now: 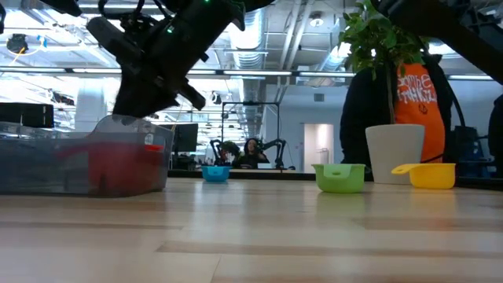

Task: Nest measuring cups in basket
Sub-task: Stack the blue measuring cup on top of the red measuring cup in the black bin

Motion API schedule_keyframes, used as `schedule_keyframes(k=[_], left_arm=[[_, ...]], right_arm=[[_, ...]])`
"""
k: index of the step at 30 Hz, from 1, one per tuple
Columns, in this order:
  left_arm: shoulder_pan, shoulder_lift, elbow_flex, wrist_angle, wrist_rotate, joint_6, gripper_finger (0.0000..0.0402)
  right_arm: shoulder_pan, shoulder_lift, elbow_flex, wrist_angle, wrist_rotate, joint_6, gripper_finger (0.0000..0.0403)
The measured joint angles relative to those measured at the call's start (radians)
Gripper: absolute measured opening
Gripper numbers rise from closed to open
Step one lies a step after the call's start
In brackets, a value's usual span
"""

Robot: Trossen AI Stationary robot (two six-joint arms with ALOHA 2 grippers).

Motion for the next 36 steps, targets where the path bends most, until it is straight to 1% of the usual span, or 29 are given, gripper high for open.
schedule_keyframes(k=[3,5,7,10,11,12,16,18,20,23,25,26,29,32,36], left_arm=[[0.0,0.0,0.0,0.0,0.0,0.0,0.0177],[0.0,0.0,0.0,0.0,0.0,0.0,0.0177],[0.0,0.0,0.0,0.0,0.001,0.0,0.0177],[0.0,0.0,0.0,0.0,0.001,-0.001,0.0177],[0.0,0.0,0.0,0.0,0.001,-0.001,0.0177],[0.0,0.0,0.0,0.0,0.001,-0.001,0.0177],[0.0,0.0,0.0,0.0,0.001,-0.003,0.0177],[0.0,0.001,0.0,0.0,0.001,-0.009,0.0177],[0.0,0.0,0.0,0.0,0.001,-0.019,0.0177],[0.0,0.0,0.0,0.0,0.002,-0.026,0.0177],[0.0,0.0,0.0,0.002,0.001,-0.028,0.0177],[0.0,0.0,0.0,0.005,0.001,-0.029,0.0177],[0.0,0.0,0.0,0.019,0.001,-0.029,0.0177],[0.001,0.001,0.0,0.04,-0.004,-0.026,0.0177],[0.001,0.001,0.0,0.077,-0.03,-0.026,0.0177]], right_arm=[[-0.005,-0.02,0.02,0.026,-0.004,-0.029,0.0102],[-0.01,-0.074,0.016,-0.008,-0.005,-0.066,0.01],[-0.011,-0.166,0.015,-0.161,-0.006,-0.091,0.0097],[-0.002,-0.302,0.019,-0.401,0.002,-0.084,0.0088],[0.007,-0.337,0.019,-0.474,0.002,-0.065,0.0086],[0.02,-0.363,0.018,-0.511,0.001,-0.044,0.0083],[0.091,-0.463,0.014,-0.612,0.004,0.052,0.0073],[0.131,-0.503,0.018,-0.691,0.024,0.113,0.0069],[0.178,-0.514,0.019,-0.818,0.039,0.187,0.0067],[0.25,-0.492,0.01,-0.995,0.049,0.336,0.0066],[0.297,-0.501,-0.031,-0.969,0.051,0.395,0.0066],[0.323,-0.515,-0.054,-0.959,0.066,0.418,0.0066],[0.389,-0.539,-0.124,-0.987,0.133,0.557,0.0066],[0.46,-0.586,-0.251,-0.979,0.183,0.69,0.0065],[0.535,-0.686,-0.465,-0.987,0.179,0.883,0.0065]])
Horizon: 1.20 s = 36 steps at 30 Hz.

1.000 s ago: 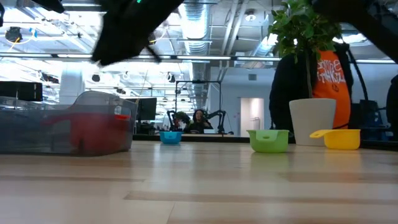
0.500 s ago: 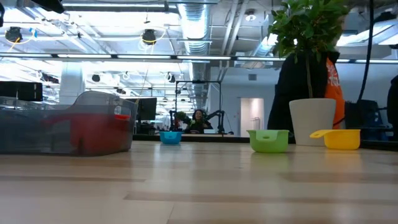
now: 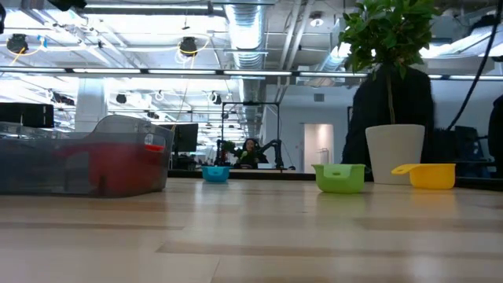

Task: Nest measuring cups in basket
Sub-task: Stack the blue measuring cup on top of the red measuring cup in the black bin

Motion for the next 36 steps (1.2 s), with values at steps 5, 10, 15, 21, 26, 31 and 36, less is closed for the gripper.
schedule_keyframes(k=[5,10,15,21,26,31,36], left_arm=[[0.019,0.005,0.0,0.057,-0.006,-0.004,0.0177],[0.091,0.041,0.0,0.122,-0.014,-0.002,0.0177],[0.196,0.119,0.0,0.22,0.021,0.033,0.0177],[0.291,0.222,0.0,0.345,0.078,0.084,0.0177],[0.334,0.28,0.0,0.498,0.15,0.181,0.0177],[0.365,0.304,0.0,0.575,0.179,0.204,0.0177],[0.377,0.335,0.002,0.607,0.223,0.193,0.0177]], right_arm=[[0.101,-0.165,-0.278,0.035,-0.005,0.242,0.0065],[0.215,-0.351,-0.522,0.158,-0.001,0.432,0.0065],[0.329,-0.463,-0.71,0.283,-0.051,0.464,0.0065],[0.449,-0.454,-0.835,0.404,-0.137,0.511,0.0065],[0.525,-0.435,-0.897,0.398,-0.137,0.688,0.0065],[0.533,-0.42,-0.944,0.439,-0.135,0.719,0.0065],[0.504,-0.393,-0.975,0.489,-0.129,0.696,0.0065]])
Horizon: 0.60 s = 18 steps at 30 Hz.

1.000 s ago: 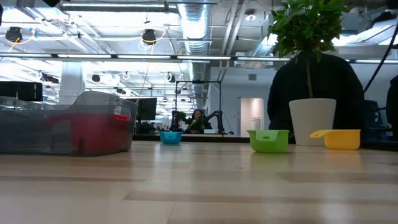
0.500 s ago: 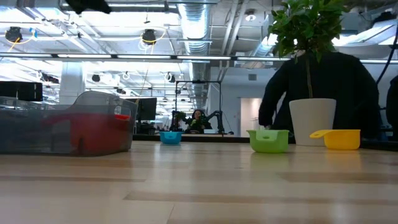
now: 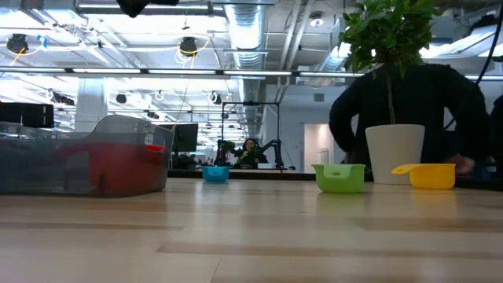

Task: Nest measuring cups in basket
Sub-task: Stack the blue measuring cup on top of the red measuring cup in the black bin

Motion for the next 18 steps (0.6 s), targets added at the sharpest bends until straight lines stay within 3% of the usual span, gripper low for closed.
schedule_keyframes(k=[11,18], left_arm=[[0.001,0.081,0.0,0.077,0.047,0.017,0.0177],[0.001,0.078,0.0,0.107,0.055,0.026,0.0177]], right_arm=[[-0.077,0.068,-0.05,0.087,-0.001,-0.045,0.001],[-0.123,0.152,-0.049,0.205,-0.034,-0.136,0.0021]])
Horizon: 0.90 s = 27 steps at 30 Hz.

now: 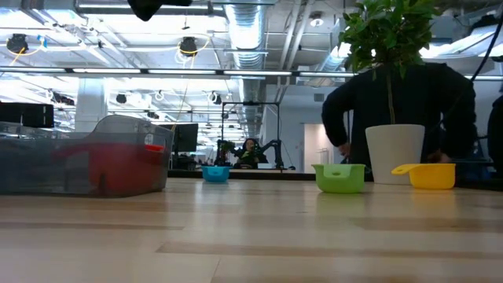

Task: Nest measuring cups in basket
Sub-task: Stack the blue measuring cup on top of the red measuring cup in the black bin

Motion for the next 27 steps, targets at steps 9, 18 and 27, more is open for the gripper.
schedule_keyframes(k=[9,18,27], left_arm=[[0.0,0.0,0.0,0.032,0.024,0.05,0.0177],[0.0,0.0,0.0,0.032,0.023,0.076,0.0177],[0.0,-0.001,-0.001,0.102,0.008,0.165,0.0177]], right_arm=[[-0.169,0.058,0.002,0.24,0.009,-0.215,0.0014],[-0.398,0.061,0.001,0.48,0.038,-0.57,0.0006],[-0.602,0.061,0.026,0.843,-0.015,-0.918,0.0006]])
